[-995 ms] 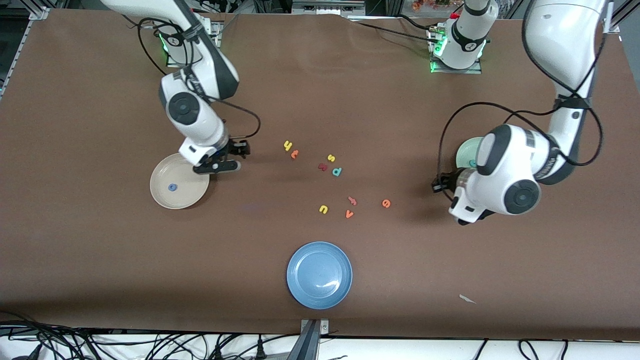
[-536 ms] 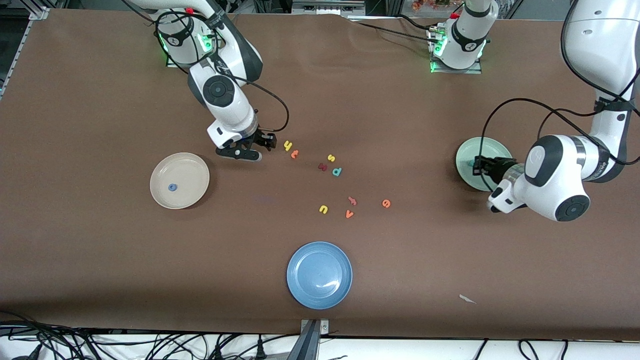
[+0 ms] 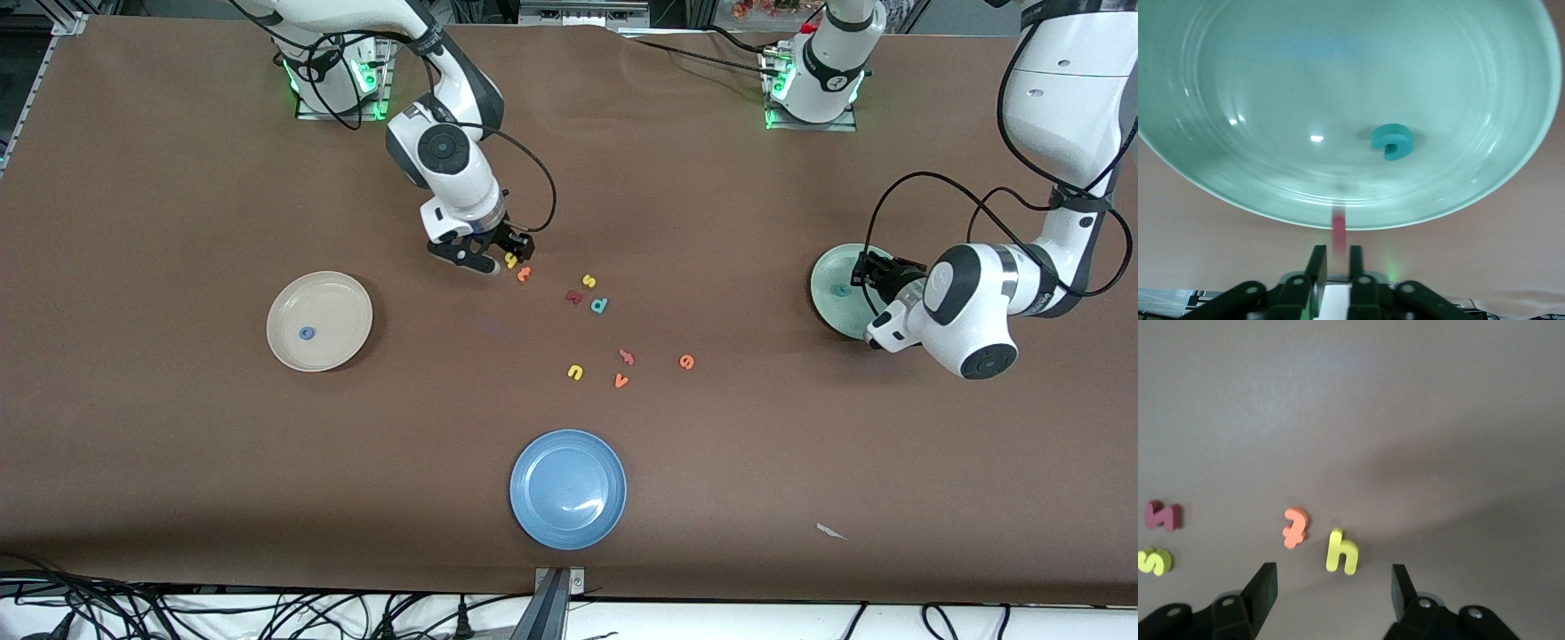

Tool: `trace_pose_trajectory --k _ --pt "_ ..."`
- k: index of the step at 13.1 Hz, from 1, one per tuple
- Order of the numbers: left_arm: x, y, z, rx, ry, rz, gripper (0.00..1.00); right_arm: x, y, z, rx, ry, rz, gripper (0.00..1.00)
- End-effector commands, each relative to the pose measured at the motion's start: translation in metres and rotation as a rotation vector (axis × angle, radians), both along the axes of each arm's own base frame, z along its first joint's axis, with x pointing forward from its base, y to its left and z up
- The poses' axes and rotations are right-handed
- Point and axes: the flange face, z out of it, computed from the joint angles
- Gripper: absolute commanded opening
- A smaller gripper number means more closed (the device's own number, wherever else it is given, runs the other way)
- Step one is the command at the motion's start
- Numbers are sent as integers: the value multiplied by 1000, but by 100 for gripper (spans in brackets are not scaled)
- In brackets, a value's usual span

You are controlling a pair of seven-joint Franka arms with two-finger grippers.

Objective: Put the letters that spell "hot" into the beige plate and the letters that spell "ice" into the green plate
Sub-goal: 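Drop the pink letter onto the green plate with the left gripper, then grasp the orange 6 with the left gripper while the right gripper reaches letters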

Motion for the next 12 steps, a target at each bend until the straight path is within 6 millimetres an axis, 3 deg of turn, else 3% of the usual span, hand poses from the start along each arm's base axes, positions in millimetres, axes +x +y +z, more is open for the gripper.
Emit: trace_pose_trajectory --k 1,2,3,7,10,12 --pt "0 5 9 -5 -20 -24 89 -3 4 -8 4 5 -15 77" --pt "4 3 14 -9 -30 -21 100 -6 6 -11 0 9 -8 77" --pt "10 2 24 -12 -52 -15 100 -7 6 -15 -2 13 -6 75" --pt "71 -33 96 -35 -221 233 100 -8 5 -27 2 7 -1 75" --pt "97 -106 112 108 -313 358 100 -11 4 -34 -7 11 11 75" --pt "119 -136 104 179 -457 533 100 -15 2 -39 -21 12 31 72"
